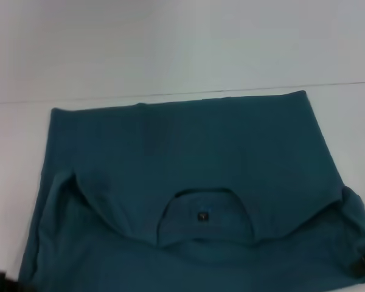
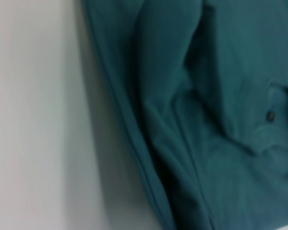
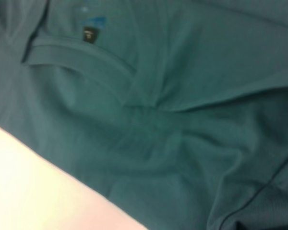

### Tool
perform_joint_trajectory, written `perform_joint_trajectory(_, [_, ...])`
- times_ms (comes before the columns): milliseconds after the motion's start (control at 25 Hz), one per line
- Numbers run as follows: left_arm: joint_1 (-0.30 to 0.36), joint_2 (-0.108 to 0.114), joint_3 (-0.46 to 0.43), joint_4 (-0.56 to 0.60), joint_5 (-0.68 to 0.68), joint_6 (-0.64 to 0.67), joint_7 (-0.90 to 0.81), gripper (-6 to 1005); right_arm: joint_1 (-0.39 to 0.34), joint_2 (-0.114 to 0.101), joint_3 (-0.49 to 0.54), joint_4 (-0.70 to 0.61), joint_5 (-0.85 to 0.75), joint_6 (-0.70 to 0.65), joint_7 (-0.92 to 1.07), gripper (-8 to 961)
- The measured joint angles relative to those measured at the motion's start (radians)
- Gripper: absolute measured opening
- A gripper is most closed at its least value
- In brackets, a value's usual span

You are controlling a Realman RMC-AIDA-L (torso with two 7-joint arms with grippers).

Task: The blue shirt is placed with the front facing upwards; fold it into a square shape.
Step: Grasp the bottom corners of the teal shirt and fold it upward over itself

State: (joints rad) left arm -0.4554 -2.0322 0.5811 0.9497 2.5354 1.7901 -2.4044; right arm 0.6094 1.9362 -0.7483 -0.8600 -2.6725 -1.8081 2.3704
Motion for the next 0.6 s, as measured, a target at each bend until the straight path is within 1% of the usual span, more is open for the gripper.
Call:
perform_joint_trajectory(120, [0.022,-0.003,-0.005,0.007,0.055,0.036,0.008,42,-0.006,-0.005,0.001,0.005,-0.015,0.0,-0.014,71])
perform_joint_trajectory(280, [0.044,-0.009,-0.023,0.021,0.077,0.06,0.018,43,-0.01,-0.004,-0.002,0.008,-0.02,-0.005,-0.028,76])
perform_joint_trajectory(600, [0.047,-0.01,-0.028,0.026,0.109,0.096,0.033,43,-0.015,-0.005,-0.002,0.01,-0.022,-0.035,-0.051,87])
